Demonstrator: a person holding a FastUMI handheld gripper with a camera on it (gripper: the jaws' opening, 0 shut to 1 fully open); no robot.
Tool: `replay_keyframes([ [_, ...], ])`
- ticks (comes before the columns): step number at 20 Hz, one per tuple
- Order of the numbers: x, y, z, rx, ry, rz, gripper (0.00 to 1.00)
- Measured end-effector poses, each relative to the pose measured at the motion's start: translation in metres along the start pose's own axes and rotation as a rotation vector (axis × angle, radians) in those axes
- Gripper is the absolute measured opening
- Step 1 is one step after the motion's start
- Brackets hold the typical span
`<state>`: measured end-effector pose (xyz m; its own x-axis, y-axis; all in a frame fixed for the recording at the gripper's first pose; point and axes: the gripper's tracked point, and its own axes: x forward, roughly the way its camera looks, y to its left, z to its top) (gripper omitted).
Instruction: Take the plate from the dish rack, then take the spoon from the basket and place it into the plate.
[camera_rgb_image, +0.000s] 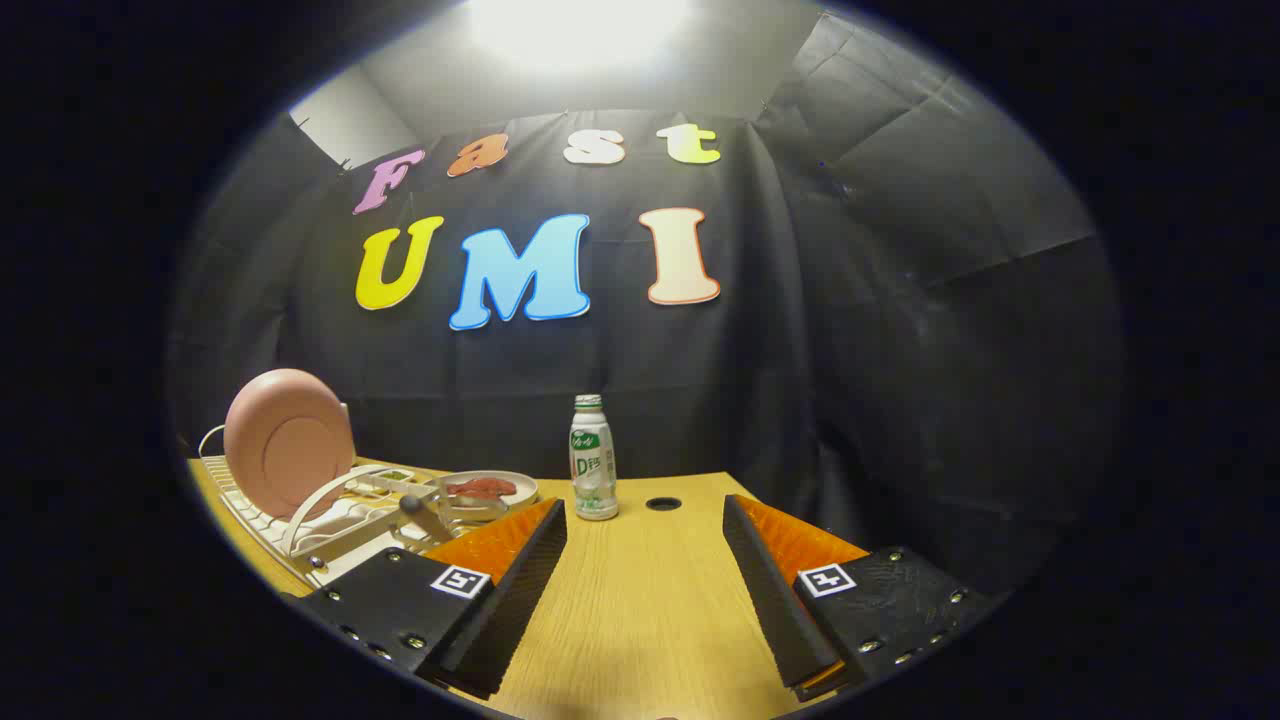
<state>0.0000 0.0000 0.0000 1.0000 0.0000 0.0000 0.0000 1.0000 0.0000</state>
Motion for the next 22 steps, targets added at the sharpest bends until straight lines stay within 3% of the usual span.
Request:
replay_keyframes([
  [3,-0.007,-0.021,0.039,-0.063,-0.052,-0.045,0.96],
  [10,-0.073,-0.023,0.11,-0.06,0.0,-0.106,0.96],
  [17,-0.106,0.048,0.172,-0.022,0.013,-0.034,0.96],
  [22,-0.107,0.115,0.187,0.028,-0.004,0.065,0.96],
])
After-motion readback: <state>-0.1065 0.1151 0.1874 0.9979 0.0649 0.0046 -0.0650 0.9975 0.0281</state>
